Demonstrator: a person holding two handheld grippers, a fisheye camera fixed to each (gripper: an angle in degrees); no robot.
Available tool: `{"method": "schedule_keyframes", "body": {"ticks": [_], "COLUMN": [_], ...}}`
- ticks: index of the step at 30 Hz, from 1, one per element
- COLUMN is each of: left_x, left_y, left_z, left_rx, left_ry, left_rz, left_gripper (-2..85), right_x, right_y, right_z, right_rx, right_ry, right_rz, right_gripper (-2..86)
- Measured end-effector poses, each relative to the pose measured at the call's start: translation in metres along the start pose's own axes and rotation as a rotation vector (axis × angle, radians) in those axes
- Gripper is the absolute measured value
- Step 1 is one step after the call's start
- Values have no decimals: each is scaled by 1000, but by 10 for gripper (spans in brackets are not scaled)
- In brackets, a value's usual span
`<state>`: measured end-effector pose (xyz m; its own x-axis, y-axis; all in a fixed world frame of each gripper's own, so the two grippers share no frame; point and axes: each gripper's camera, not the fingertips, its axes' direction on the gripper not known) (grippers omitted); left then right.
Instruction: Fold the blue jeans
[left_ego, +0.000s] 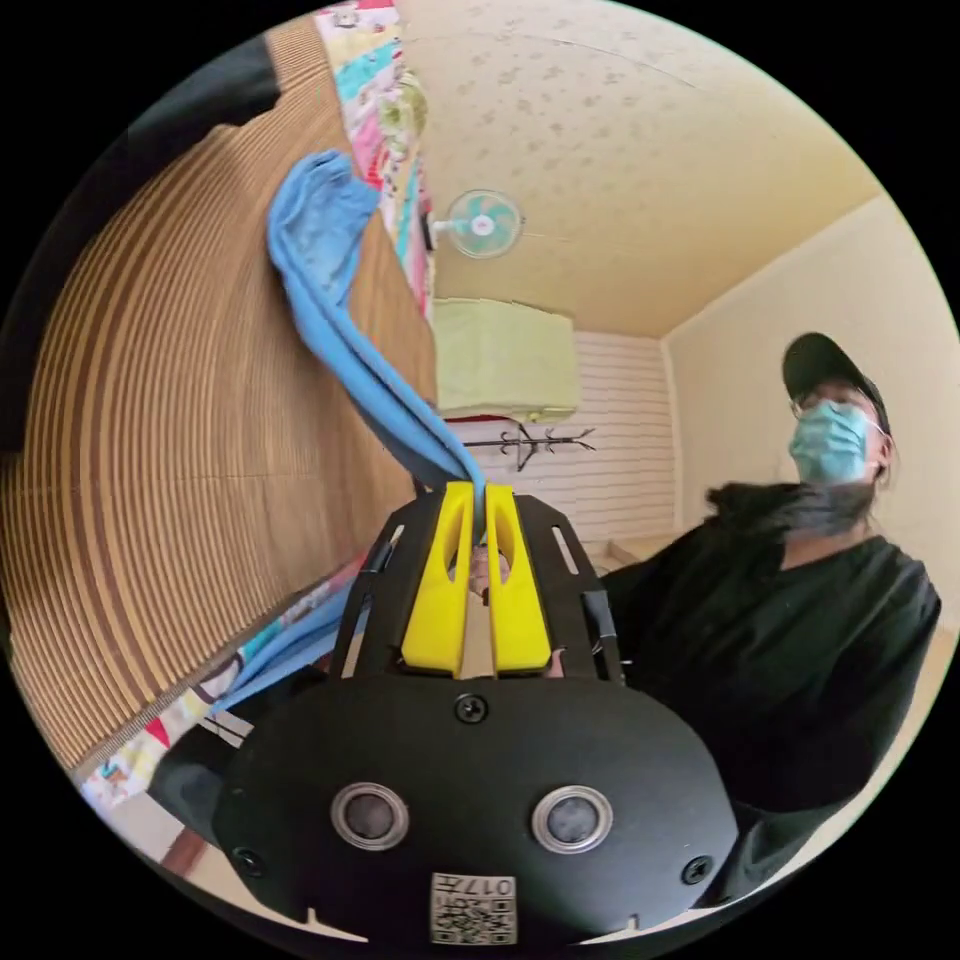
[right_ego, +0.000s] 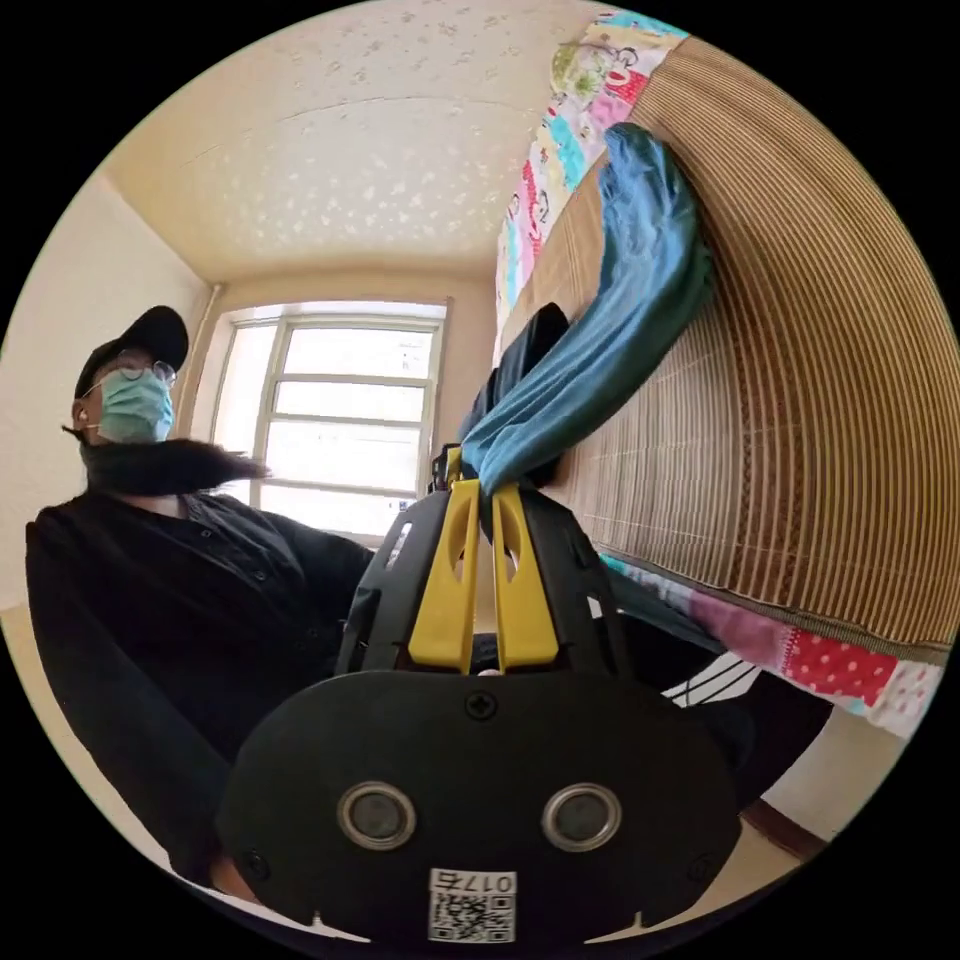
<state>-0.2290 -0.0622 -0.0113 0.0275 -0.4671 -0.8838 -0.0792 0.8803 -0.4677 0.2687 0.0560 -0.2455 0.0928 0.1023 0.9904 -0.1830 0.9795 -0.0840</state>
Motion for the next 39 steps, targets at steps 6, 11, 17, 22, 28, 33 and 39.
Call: {"method": "schedule_keyframes", "body": {"ticks": [6, 11, 17, 22, 28, 33, 39], "left_x": [187, 225, 181, 149, 23, -42, -59], "left_y": [-42, -131, -209, -204, -109, -43, -103], "left_z": [2, 20, 39, 32, 18, 5, 14], "left_rx": [-39, 10, 5, -1, -96, -128, -151], "left_ry": [164, 31, -129, -287, -497, -508, -643], "left_rz": [422, 470, 353, 322, -91, -410, -301], "left_gripper": [-3, -4, -4, 0, 33, 95, 138], "right_x": [-207, -240, -198, -133, 28, 87, 119], "right_y": [-51, -121, -200, -181, -62, -16, -71], "right_z": [-13, -20, 8, 62, 153, 175, 149], "right_rx": [21, 100, 41, -35, -351, -533, -173], "right_ry": [-135, 123, 460, 485, 529, 657, 559], "right_rz": [-544, -622, -535, -384, 92, 328, 410], "right_gripper": [22, 20, 20, 25, 44, 105, 156]}}
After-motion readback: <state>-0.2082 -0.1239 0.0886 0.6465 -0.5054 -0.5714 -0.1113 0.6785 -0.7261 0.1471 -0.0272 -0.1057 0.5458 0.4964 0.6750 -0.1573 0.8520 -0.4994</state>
